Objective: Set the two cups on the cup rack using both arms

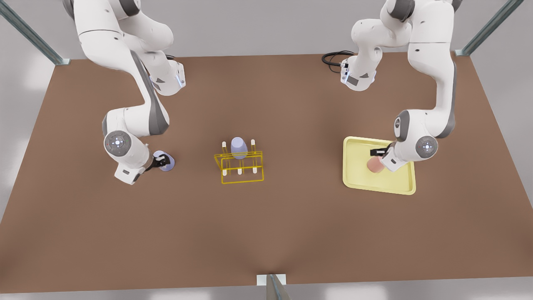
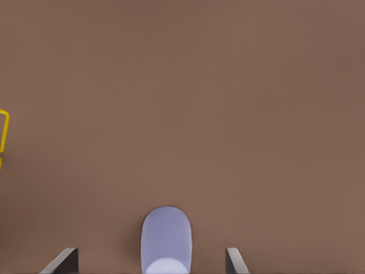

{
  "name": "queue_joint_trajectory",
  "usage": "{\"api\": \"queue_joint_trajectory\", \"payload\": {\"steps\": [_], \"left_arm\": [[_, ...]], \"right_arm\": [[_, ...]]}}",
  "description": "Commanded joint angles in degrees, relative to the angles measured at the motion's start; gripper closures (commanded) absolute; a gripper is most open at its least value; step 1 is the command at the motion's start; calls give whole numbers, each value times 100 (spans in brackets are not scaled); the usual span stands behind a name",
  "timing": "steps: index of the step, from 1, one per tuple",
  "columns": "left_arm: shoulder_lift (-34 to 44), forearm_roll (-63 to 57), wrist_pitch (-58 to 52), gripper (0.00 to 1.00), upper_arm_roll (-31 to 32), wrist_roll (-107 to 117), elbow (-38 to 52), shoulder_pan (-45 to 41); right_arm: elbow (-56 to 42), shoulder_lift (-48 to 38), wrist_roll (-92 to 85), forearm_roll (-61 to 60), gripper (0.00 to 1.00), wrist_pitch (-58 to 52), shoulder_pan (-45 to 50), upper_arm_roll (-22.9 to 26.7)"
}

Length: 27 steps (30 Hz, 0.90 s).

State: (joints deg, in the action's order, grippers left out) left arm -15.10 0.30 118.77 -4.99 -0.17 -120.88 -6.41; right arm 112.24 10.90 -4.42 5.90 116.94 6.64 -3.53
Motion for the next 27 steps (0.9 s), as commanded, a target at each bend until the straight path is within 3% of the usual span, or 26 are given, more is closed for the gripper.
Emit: {"api": "queue_joint_trajectory", "payload": {"steps": [1,6,15,19,20,21,27], "left_arm": [[-107,146,1140,0,-19,-756,-41,35],[-406,146,1157,0,-160,-748,-41,26],[-511,146,1561,0,-160,-748,-463,35],[-590,146,1561,0,-160,-748,-490,35],[-590,155,1561,11,-160,-748,-490,35],[-590,146,1553,14,-160,-748,-498,26],[-599,146,1509,14,-160,-730,-472,-27]], "right_arm": [[421,-220,557,-98,3,1524,-22,10],[1687,-563,557,-274,2,2017,-172,28],[2909,-748,557,-282,2,3045,-347,37],[3067,-598,557,-282,2,3309,-347,37],[3067,-502,557,-282,2,3318,-356,45],[3059,-370,548,-274,2,3423,-409,37],[3067,35,530,-274,2,3678,-505,37]]}}
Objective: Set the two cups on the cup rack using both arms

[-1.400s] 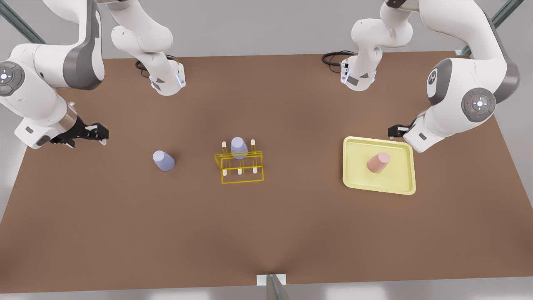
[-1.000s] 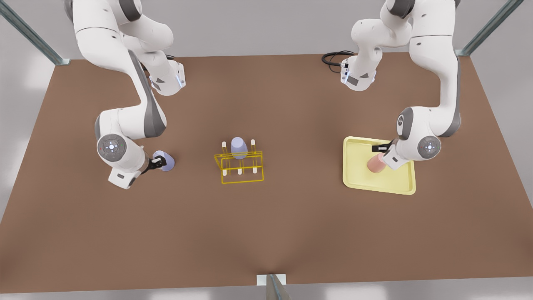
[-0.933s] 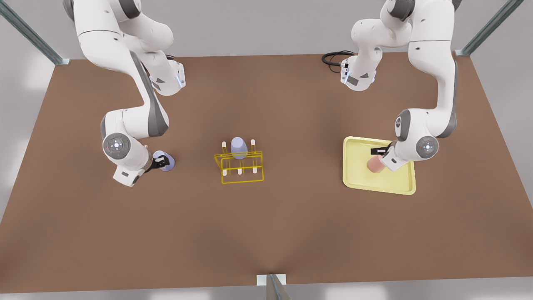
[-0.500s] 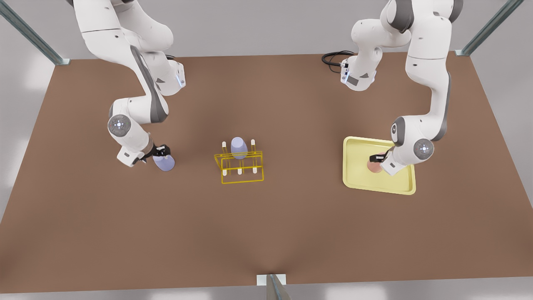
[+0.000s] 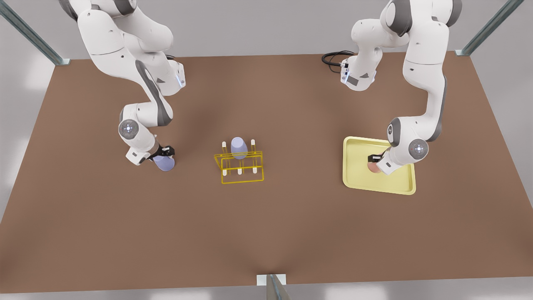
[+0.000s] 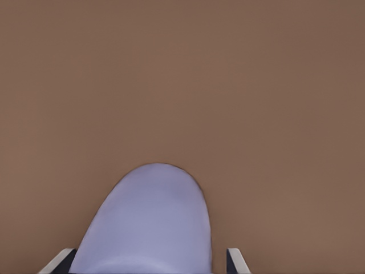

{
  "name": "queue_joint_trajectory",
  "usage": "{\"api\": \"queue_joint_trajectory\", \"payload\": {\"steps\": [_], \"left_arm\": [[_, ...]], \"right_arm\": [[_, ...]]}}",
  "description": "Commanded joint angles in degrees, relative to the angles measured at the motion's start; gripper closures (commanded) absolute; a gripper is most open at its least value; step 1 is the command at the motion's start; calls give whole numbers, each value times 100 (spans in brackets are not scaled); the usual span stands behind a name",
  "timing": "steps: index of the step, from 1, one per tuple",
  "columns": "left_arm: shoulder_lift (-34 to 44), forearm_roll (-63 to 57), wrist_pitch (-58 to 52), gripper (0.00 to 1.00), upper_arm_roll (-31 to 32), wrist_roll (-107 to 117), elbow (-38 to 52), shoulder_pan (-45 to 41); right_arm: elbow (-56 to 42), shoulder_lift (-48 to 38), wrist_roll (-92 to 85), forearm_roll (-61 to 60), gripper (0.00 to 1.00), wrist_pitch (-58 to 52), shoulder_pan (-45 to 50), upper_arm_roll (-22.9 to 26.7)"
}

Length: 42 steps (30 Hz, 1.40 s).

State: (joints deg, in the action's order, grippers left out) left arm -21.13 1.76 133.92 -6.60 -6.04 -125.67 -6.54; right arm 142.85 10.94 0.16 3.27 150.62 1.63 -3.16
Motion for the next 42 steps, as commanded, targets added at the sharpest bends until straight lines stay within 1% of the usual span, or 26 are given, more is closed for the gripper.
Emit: {"api": "queue_joint_trajectory", "payload": {"steps": [1,8,11,15,16,19,20,23,24,30,34,35,36,37,40,42], "left_arm": [[4,0,-6,14,0,-143,16,-14],[-93,0,20,13,0,-134,25,-23],[-76,0,3,15,0,-117,25,-32],[48,9,-269,15,0,6,113,-67],[48,9,-270,15,-8,6,113,-67],[48,9,-270,14,0,6,113,-84],[48,9,-278,14,0,6,121,-84],[48,9,-278,7,-8,6,121,-84],[48,9,-278,0,-8,15,121,-84],[-84,9,-199,0,-8,15,121,-93],[-93,9,-190,0,-8,15,121,-102],[-93,9,-190,0,-8,15,121,-102],[-93,0,-190,2,-8,15,121,-102],[-102,0,-190,0,-8,15,121,-102],[-155,0,-102,0,-8,15,121,-93],[-146,9,-111,2,-8,15,121,-93]], "right_arm": [[-3,84,72,-11,2,336,-40,-1],[-12,260,28,-2,2,468,-31,-1],[-3,251,28,-2,2,459,-5,-18],[-3,242,10,-2,2,459,-5,-27],[-12,242,10,-2,4,459,-5,-27],[-29,242,1,-2,16,450,4,-36],[-47,233,1,7,18,450,4,-36],[-47,172,-7,7,20,424,-5,-36],[-47,172,-16,7,21,415,-5,-36],[-117,172,-104,16,21,406,-22,-45],[-170,-39,-350,16,21,275,13,-80],[-231,-83,-464,7,21,257,39,-106],[-284,-127,-508,7,21,222,39,-159],[-372,-162,-517,-2,21,222,39,-299],[-767,-206,-517,-28,21,222,39,-747],[-1040,-206,-517,-327,21,213,39,-1072]]}}
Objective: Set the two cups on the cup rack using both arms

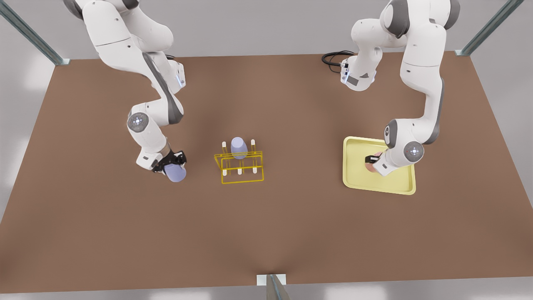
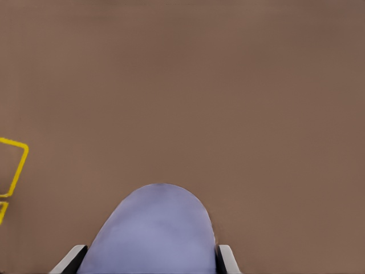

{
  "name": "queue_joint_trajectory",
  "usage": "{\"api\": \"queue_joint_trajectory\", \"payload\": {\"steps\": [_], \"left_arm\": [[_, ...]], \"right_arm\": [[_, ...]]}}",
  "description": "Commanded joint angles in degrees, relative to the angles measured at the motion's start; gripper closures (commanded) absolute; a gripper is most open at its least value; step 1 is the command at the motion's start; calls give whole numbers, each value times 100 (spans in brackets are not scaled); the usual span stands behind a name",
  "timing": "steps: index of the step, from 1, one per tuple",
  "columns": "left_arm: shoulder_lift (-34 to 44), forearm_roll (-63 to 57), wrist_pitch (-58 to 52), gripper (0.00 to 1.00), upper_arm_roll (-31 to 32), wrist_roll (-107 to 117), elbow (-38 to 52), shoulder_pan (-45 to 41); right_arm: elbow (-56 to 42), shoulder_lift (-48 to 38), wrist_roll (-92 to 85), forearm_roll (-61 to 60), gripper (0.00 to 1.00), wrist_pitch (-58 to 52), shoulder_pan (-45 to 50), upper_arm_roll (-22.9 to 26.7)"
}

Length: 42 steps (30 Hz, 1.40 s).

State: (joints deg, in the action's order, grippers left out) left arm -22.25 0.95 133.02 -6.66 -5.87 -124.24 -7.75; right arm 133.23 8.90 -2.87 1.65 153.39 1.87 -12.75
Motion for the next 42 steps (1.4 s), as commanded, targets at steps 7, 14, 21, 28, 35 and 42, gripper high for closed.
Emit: {"api": "queue_joint_trajectory", "payload": {"steps": [7,14,21,28,35,42], "left_arm": [[37,81,-48,6,-2,15,-13,36],[107,81,-57,9,-2,15,-4,36],[90,90,-57,12,-2,33,23,36],[81,90,-57,14,-2,15,23,36],[257,90,-759,16,-2,147,233,-7],[64,846,-3545,16,384,2141,2947,-139]], "right_arm": [[-1195,33,-206,-1536,21,-1039,120,-861],[-1353,235,-258,-2239,21,-1030,393,-870],[-1520,613,-373,-2248,21,-872,560,-870],[-1616,692,-373,-2239,0,-881,613,-861],[-2239,578,-338,-2187,0,-1818,412,-764],[-4304,613,-609,565,0,-6011,-179,941]]}}
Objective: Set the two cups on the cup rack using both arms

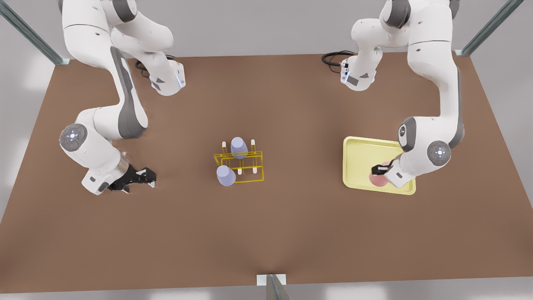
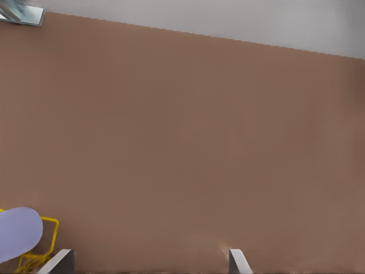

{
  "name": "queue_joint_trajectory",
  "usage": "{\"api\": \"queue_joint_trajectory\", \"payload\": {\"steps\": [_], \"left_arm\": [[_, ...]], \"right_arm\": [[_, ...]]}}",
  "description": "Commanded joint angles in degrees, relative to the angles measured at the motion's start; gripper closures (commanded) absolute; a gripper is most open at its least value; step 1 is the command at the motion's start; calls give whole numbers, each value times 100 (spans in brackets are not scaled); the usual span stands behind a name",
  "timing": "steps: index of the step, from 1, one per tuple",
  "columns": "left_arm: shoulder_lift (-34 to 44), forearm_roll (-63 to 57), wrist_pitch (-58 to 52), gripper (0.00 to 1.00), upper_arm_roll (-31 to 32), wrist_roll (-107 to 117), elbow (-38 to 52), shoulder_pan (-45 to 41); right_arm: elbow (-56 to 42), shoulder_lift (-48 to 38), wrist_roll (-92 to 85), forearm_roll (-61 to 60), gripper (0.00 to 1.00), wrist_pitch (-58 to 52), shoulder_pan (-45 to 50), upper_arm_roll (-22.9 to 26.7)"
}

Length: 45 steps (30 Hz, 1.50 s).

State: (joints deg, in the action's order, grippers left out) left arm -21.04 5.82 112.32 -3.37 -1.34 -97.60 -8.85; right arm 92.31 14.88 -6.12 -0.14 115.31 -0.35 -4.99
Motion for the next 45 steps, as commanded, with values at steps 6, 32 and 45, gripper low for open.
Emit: {"api": "queue_joint_trajectory", "payload": {"steps": [6,32,45], "left_arm": [[-1552,974,-1670,16,1014,4272,2931,-546],[-2862,1238,246,6,1014,6822,3933,-2639],[245,-1302,-3361,0,953,-277,2480,279]], "right_arm": [[-2077,-187,-372,691,0,-4122,44,226],[-468,-1436,-355,436,0,-3876,-220,270],[-530,-1620,-337,471,0,-3876,-229,270]]}}
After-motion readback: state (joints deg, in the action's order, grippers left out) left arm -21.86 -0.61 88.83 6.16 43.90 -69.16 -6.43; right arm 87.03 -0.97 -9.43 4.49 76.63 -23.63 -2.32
